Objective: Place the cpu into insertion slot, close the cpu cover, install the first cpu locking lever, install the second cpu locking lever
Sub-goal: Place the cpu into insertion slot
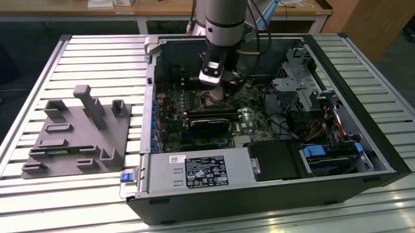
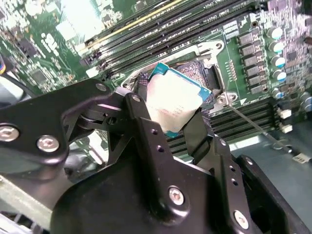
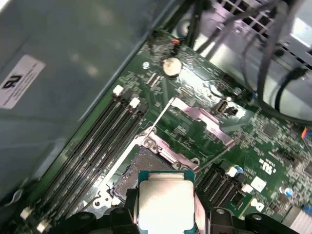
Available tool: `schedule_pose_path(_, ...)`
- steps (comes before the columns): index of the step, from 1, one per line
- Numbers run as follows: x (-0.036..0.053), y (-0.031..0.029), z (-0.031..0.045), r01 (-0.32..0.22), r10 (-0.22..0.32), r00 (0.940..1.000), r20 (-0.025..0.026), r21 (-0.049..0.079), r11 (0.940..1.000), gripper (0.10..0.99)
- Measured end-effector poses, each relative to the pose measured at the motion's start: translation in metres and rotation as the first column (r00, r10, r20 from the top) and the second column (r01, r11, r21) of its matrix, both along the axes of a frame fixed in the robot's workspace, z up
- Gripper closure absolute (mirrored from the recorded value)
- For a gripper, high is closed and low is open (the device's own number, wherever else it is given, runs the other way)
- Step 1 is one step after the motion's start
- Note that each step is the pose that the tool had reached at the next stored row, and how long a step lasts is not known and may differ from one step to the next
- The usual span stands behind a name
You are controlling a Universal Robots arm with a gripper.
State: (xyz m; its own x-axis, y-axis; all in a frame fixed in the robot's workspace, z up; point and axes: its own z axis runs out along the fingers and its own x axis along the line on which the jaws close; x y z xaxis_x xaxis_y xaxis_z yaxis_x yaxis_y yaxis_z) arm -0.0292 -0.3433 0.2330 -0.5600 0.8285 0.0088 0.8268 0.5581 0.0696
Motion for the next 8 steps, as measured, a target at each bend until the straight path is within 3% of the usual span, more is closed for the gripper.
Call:
schedule_pose_path(4,0.0,0.0,-0.0003,0.067,-0.067,0.9977,0.0002,-0.002,0.9977,0.545)
schedule_pose_path(8,0.0,0.0,-0.0006,0.134,-0.134,0.9909,0.0004,-0.003,0.9909,0.545)
